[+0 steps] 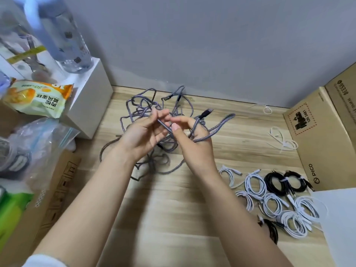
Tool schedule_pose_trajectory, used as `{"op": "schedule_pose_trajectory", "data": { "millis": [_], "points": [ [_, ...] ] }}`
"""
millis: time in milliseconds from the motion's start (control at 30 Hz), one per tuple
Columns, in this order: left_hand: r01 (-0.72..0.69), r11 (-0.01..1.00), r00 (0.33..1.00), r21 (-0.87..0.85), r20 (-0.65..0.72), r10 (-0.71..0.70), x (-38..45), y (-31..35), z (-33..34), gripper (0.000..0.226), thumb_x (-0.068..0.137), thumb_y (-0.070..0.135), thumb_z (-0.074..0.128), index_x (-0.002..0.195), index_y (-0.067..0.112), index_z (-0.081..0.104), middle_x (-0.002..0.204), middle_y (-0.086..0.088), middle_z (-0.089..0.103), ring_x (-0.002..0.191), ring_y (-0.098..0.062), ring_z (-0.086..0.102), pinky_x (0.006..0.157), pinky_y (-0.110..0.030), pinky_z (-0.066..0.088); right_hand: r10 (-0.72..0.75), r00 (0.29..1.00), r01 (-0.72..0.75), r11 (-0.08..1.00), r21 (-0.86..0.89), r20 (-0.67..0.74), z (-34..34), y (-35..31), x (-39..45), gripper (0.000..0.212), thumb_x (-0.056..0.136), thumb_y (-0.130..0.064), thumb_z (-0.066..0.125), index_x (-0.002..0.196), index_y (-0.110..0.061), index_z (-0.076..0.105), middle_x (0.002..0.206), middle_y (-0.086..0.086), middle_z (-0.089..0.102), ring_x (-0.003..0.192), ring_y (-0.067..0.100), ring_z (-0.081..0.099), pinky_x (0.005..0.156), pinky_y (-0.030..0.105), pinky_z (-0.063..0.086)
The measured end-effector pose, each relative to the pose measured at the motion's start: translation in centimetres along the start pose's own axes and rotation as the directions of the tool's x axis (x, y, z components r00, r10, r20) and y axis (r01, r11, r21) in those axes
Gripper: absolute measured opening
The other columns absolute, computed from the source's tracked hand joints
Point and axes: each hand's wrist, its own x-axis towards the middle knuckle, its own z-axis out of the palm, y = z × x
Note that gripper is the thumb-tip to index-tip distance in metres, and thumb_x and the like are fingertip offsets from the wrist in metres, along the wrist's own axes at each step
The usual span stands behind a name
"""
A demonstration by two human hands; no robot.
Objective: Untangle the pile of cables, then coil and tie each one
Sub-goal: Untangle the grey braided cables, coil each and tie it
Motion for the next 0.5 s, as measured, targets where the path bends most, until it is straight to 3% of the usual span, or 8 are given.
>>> {"op": "schedule_pose_trajectory", "data": {
  "millis": [100, 267, 400, 500],
  "points": [
    [-0.018, 0.992, 1.000, 0.129, 0.010, 0.017, -0.8, -0.4, 0.9, 0.037, 0.099, 0.030, 0.033, 0.101, 0.012, 0.065, 0.091, 0.000, 0.072, 0.087, -0.011, 0.067, 0.077, -0.022, 0.053, 0.011, 1.000, -0.012, 0.980, -0.201, -0.005, 0.6, 1.3, 0.6, 0.013, 0.088, -0.014, 0.062, 0.096, -0.025, 0.061, 0.093, -0.010, 0.063, 0.092, 0.007, 0.058, 0.084, 0.021, 0.043],
    [-0.017, 0.960, 1.000, 0.280, 0.005, 0.016, -1.2, -0.4, 1.2, 0.033, 0.096, 0.038, 0.035, 0.111, 0.023, 0.060, 0.122, 0.005, 0.061, 0.110, -0.010, 0.057, 0.094, -0.027, 0.041, 0.131, 0.991, -0.124, 0.903, -0.411, -0.012, 0.8, 2.5, 1.0, 0.013, 0.088, -0.038, 0.060, 0.094, -0.028, 0.061, 0.096, -0.002, 0.069, 0.093, 0.018, 0.063, 0.083, 0.034, 0.048],
    [0.011, 0.953, 0.999, 0.304, 0.041, -0.024, -1.3, -0.3, 1.2, 0.037, 0.087, 0.043, 0.041, 0.108, 0.025, 0.064, 0.112, 0.008, 0.065, 0.102, -0.006, 0.060, 0.086, -0.027, 0.040, 0.092, 0.996, -0.083, 0.821, -0.565, -0.013, 0.8, 1.9, 1.0, 0.031, 0.090, -0.051, 0.050, 0.087, -0.024, 0.063, 0.085, -0.003, 0.070, 0.086, 0.021, 0.063, 0.076, 0.033, 0.048],
    [0.063, 0.970, 0.997, 0.233, 0.033, -0.073, -1.1, 0.1, 1.0, 0.040, 0.096, 0.036, 0.037, 0.084, 0.021, 0.072, 0.086, 0.008, 0.070, 0.077, -0.004, 0.066, 0.072, -0.022, 0.046, 0.061, 0.997, -0.075, 0.833, -0.548, -0.044, 0.7, 1.2, 0.7, 0.039, 0.086, -0.055, 0.054, 0.078, -0.019, 0.067, 0.066, -0.004, 0.063, 0.074, 0.019, 0.059, 0.066, 0.030, 0.044]
  ]
}}
